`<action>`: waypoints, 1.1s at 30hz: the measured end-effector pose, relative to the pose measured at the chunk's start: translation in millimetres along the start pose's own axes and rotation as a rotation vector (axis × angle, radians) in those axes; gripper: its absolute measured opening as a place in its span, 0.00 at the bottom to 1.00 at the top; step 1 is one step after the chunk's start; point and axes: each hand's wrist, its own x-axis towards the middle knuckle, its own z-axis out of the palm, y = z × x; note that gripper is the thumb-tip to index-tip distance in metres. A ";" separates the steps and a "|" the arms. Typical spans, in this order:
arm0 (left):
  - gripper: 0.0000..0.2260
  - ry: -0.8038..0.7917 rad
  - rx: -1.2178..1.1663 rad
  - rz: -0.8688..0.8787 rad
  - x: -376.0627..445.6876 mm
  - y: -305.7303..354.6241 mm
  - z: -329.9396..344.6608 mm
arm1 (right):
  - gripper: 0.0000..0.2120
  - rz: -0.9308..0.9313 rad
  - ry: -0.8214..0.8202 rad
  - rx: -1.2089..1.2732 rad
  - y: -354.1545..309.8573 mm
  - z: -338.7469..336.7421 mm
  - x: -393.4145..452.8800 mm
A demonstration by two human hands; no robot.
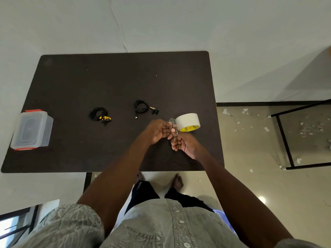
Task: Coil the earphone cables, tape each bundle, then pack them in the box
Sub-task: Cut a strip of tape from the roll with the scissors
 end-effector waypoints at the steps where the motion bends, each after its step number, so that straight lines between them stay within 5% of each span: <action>1: 0.08 -0.002 0.006 0.001 0.1 0.0 -0.1 | 0.19 0.001 0.002 -0.001 -0.7 0.2 0.3; 26: 0.07 0.025 0.035 0.008 -1.6 1.3 -1.6 | 0.09 -0.014 0.052 0.020 -5.0 5.3 3.4; 33: 0.04 0.033 0.043 -0.001 -0.6 1.1 -3.4 | 0.21 0.020 0.059 0.067 -10.9 11.4 1.2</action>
